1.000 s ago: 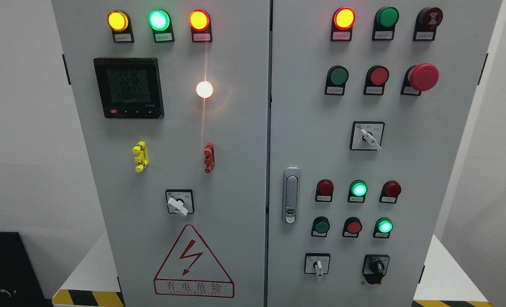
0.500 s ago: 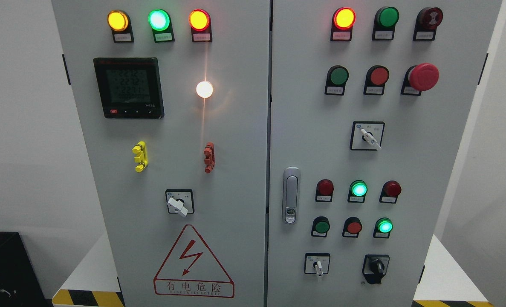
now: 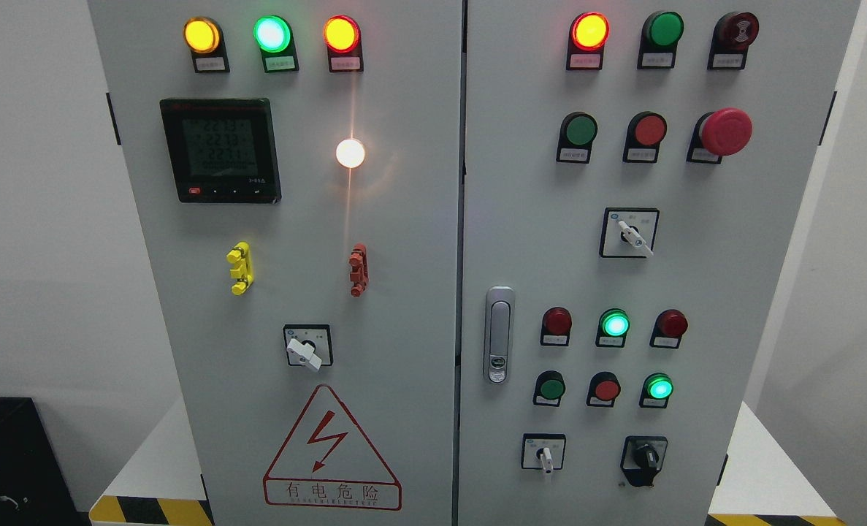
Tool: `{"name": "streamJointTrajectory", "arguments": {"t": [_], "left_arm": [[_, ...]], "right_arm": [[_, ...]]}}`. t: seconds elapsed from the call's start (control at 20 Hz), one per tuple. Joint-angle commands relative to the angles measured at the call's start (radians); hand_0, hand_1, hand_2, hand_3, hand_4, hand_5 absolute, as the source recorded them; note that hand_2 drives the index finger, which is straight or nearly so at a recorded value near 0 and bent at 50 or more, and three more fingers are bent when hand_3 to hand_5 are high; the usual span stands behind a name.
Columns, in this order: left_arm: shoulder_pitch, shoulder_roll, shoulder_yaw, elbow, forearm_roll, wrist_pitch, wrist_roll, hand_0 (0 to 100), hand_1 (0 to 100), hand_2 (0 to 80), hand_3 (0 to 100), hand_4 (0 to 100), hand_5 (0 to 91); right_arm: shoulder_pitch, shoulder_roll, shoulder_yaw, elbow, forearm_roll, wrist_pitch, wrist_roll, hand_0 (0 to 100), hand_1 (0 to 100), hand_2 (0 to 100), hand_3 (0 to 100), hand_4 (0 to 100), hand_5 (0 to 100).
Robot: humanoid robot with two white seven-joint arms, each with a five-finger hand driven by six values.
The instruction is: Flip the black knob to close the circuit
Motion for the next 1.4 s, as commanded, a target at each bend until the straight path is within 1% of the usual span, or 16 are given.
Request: {"name": "streamJointTrajectory", "arguments": {"t": [0.0, 0.05, 0.1, 0.2, 0.3, 0.4, 0.55, 0.6, 0.7, 0.75, 0.85, 1.0, 1.15, 1.25, 1.35], "left_arm": [[0.000, 0.000, 0.001, 0.000, 0.000, -0.001, 0.003, 12, 56, 0.0, 0, 0, 0.0], [0.000, 0.000, -0.001, -0.001, 0.000, -0.001, 0.003, 12, 56, 0.0, 0, 0, 0.0], [0.000, 0.000, 0.001, -0.001, 0.000, -0.001, 0.001, 12, 56, 0.0, 0, 0, 0.0], [0.000, 0.000, -0.001, 0.000, 0.000, -0.001, 0.001, 12, 56, 0.0, 0, 0, 0.0], [0.000, 0.000, 0.001, 0.000, 0.000, -0.001, 0.001, 12, 56, 0.0, 0, 0, 0.0], [0.000, 0.000, -0.001, 0.000, 0.000, -0.001, 0.001, 12, 56, 0.0, 0, 0, 0.0], [0.000, 0.000, 0.001, -0.001, 0.000, -0.001, 0.003, 12, 56, 0.0, 0, 0, 0.0], [0.000, 0.000, -0.001, 0.000, 0.001, -0.001, 0.001, 12, 56, 0.0, 0, 0, 0.0], [0.000, 0.000, -0.001, 0.000, 0.000, -0.001, 0.001, 12, 56, 0.0, 0, 0, 0.0], [0.000, 0.000, 0.001, 0.000, 0.000, -0.001, 0.001, 12, 56, 0.0, 0, 0, 0.0], [0.000, 0.000, -0.001, 0.000, 0.000, -0.001, 0.001, 12, 56, 0.0, 0, 0, 0.0], [0.000, 0.000, 0.001, 0.000, 0.000, -0.001, 0.001, 12, 56, 0.0, 0, 0, 0.0], [0.000, 0.000, 0.001, 0.000, 0.000, -0.001, 0.001, 12, 56, 0.0, 0, 0, 0.0], [0.000, 0.000, 0.001, 0.000, 0.000, -0.001, 0.003, 12, 56, 0.0, 0, 0, 0.0], [0.000, 0.000, -0.001, 0.000, 0.000, -0.001, 0.003, 12, 56, 0.0, 0, 0, 0.0]], "right_arm": [[0.012, 0.013, -0.025, -0.337, 0.079, 0.003, -0.010, 0, 0, 86, 100, 90, 89], [0.017, 0.013, -0.026, -0.363, 0.094, 0.004, -0.013, 0, 0, 89, 100, 93, 93], [0.018, 0.013, -0.026, -0.385, 0.111, 0.004, -0.013, 0, 0, 89, 100, 94, 93], [0.021, 0.013, -0.026, -0.443, 0.139, 0.006, -0.009, 0, 0, 92, 100, 96, 98], [0.023, 0.013, -0.025, -0.500, 0.167, 0.024, -0.001, 0, 0, 93, 100, 98, 100], [0.023, 0.013, -0.017, -0.537, 0.174, 0.039, 0.020, 0, 0, 93, 100, 100, 100], [0.011, 0.011, -0.016, -0.560, 0.196, 0.042, 0.033, 0, 0, 94, 100, 100, 100], [-0.003, 0.013, -0.017, -0.564, 0.200, 0.049, 0.049, 0, 0, 94, 100, 100, 100], [-0.011, 0.013, -0.017, -0.584, 0.200, 0.091, 0.068, 0, 0, 95, 100, 100, 100], [-0.015, 0.013, -0.017, -0.594, 0.200, 0.099, 0.077, 0, 0, 95, 100, 100, 100], [-0.023, 0.013, -0.016, -0.612, 0.200, 0.102, 0.085, 0, 0, 96, 100, 100, 100], [-0.040, 0.013, -0.016, -0.638, 0.202, 0.105, 0.116, 0, 0, 96, 100, 100, 100], [-0.066, 0.013, -0.014, -0.643, 0.211, 0.107, 0.120, 0, 0, 96, 100, 100, 100], [-0.080, 0.013, -0.022, -0.643, 0.233, 0.119, 0.149, 0, 0, 96, 100, 100, 100], [-0.094, 0.011, -0.022, -0.644, 0.233, 0.137, 0.165, 0, 0, 96, 100, 100, 100]]}}
